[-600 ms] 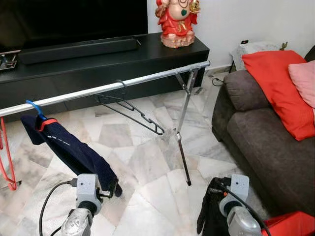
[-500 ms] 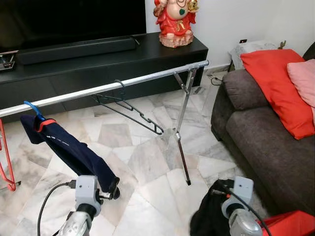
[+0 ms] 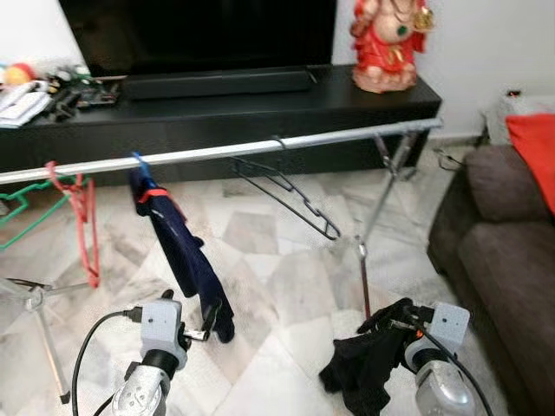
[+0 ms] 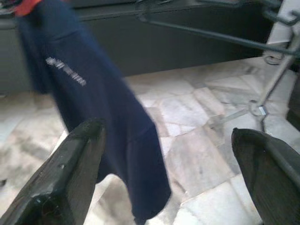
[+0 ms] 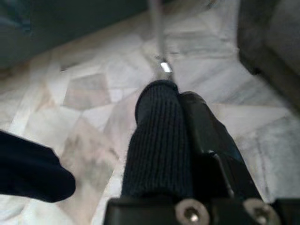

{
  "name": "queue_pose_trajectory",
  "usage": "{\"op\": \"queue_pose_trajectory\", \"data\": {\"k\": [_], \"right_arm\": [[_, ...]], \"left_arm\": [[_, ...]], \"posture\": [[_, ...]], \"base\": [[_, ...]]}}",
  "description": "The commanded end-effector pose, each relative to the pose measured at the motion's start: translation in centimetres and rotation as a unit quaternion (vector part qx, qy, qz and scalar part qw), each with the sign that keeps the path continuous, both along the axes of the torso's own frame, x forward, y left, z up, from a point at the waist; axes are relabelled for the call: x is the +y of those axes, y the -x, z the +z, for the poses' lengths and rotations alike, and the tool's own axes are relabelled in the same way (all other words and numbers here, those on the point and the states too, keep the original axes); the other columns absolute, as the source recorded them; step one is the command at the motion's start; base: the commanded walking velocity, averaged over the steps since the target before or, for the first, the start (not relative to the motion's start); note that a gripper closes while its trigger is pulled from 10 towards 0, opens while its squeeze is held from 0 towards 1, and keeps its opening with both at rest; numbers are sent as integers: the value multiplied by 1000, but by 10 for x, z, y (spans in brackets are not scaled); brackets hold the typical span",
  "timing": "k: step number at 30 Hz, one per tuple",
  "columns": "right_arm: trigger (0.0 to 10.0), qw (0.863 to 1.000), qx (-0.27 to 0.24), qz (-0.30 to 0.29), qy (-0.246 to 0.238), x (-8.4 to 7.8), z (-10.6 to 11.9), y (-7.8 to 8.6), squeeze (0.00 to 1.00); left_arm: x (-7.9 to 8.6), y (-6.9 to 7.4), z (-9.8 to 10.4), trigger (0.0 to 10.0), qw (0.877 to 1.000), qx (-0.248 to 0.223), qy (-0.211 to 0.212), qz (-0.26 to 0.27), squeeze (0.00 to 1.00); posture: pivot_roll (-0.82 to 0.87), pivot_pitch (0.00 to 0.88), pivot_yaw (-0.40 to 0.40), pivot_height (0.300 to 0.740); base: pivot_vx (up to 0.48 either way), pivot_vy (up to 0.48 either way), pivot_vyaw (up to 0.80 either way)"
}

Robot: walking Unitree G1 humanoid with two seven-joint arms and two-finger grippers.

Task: Hang hanger

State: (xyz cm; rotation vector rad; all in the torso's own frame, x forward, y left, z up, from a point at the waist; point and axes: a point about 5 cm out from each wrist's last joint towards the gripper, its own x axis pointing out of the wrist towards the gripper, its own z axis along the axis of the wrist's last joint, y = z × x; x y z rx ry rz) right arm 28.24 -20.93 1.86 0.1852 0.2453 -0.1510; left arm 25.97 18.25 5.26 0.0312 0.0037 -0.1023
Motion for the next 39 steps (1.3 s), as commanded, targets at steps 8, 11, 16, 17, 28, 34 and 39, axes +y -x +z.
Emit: {"op": "queue_pose_trajectory", "data": {"k": [8, 11, 16, 17, 28, 34, 39], "right_arm": [[10000, 1000, -23, -6, 5, 3, 8, -11, 0], [10000, 1000, -17, -10, 2, 1, 5, -9, 0], [10000, 1000, -10, -13, 4, 0, 1, -6, 0], [10000, 1000, -10, -13, 4, 1, 1, -6, 0], [10000, 1000, -9, -15, 5, 2, -1, -7, 0], [10000, 1000, -12, -9, 3, 6, 0, -9, 0], [10000, 1000, -10, -8, 2, 6, 0, -9, 0]], "left_arm": [[-1, 1, 11, 10000, 1000, 6, -3, 7, 0], [0, 2, 11, 10000, 1000, 8, -3, 10, 0], [0, 2, 10, 10000, 1000, 11, 1, 9, 0], [0, 2, 11, 10000, 1000, 12, 0, 9, 0], [-4, -1, 19, 10000, 1000, 11, 1, 3, 0], [-3, -2, 21, 10000, 1000, 8, -7, 3, 0], [-4, -1, 23, 10000, 1000, -5, 3, 3, 0]], "posture": [[-48, 164, 47, 740], [-48, 167, 48, 740], [-45, 175, 48, 740], [-45, 175, 48, 740], [-42, 167, 47, 740], [-41, 170, 46, 740], [-38, 169, 44, 740]], "base": [[0, 0, 636], [0, 0, 0], [0, 251, 0], [0, 439, 0], [0, 438, 0], [0, 279, 0], [0, 0, 0]]}}
